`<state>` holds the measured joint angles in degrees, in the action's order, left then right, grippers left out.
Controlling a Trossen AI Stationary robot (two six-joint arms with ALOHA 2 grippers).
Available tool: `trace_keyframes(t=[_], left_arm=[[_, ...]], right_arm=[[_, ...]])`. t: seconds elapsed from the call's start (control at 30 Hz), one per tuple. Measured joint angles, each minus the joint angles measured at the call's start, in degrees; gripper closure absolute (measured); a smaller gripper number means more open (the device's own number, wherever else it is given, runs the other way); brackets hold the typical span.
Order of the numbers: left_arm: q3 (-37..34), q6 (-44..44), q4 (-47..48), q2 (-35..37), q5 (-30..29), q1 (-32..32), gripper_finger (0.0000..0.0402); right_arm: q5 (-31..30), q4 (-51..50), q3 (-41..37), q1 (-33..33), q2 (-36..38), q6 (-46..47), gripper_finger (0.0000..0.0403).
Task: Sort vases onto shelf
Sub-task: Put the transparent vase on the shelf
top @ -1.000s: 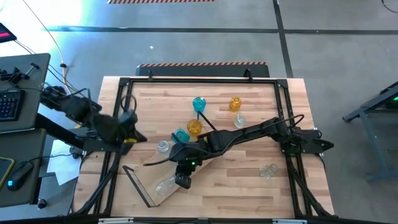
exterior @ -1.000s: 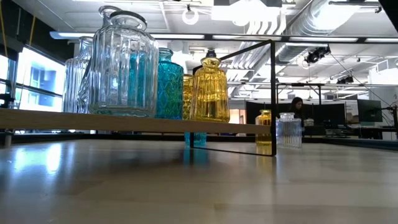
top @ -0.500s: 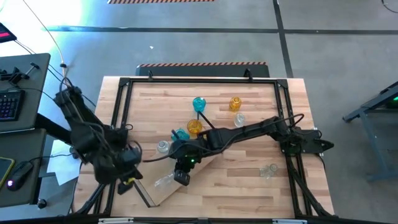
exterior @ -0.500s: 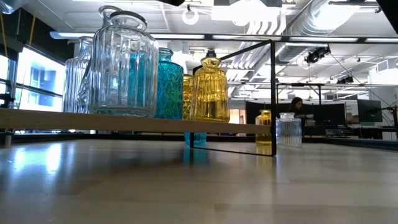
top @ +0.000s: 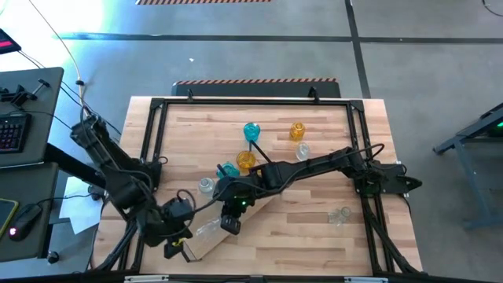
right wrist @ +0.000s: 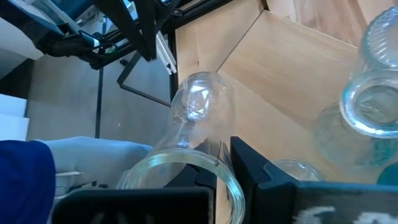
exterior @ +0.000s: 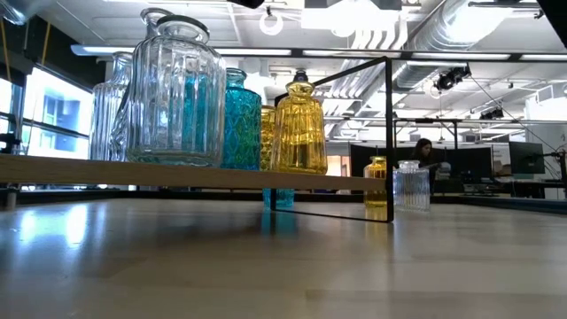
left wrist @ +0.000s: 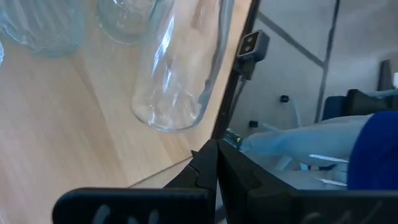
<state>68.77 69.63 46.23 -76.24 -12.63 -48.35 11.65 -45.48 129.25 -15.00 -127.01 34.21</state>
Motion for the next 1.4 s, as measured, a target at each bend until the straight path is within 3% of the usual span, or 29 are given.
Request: trace_keyframes(t=[0.4,1.1,1.4], left_arm=[[0.00,-3.72,0.15,-5.44,4.18,2.63,0.0401],[0.00,-6.29,0.96,-14.23,2.46,2.61,0.0401],[0.00,-6.28,0.90,-14.45,1.70,2.92,0.0401]], right_arm=[[-2.82,-3.18,0.00,0.00,0.01,1.20,0.0400],[-3.72,-2.77,0.00,-1.28,-1.69,4.34,0.0400],[-3.65,-3.09,-1.10,-1.55,-1.70,4.36,0.0400]])
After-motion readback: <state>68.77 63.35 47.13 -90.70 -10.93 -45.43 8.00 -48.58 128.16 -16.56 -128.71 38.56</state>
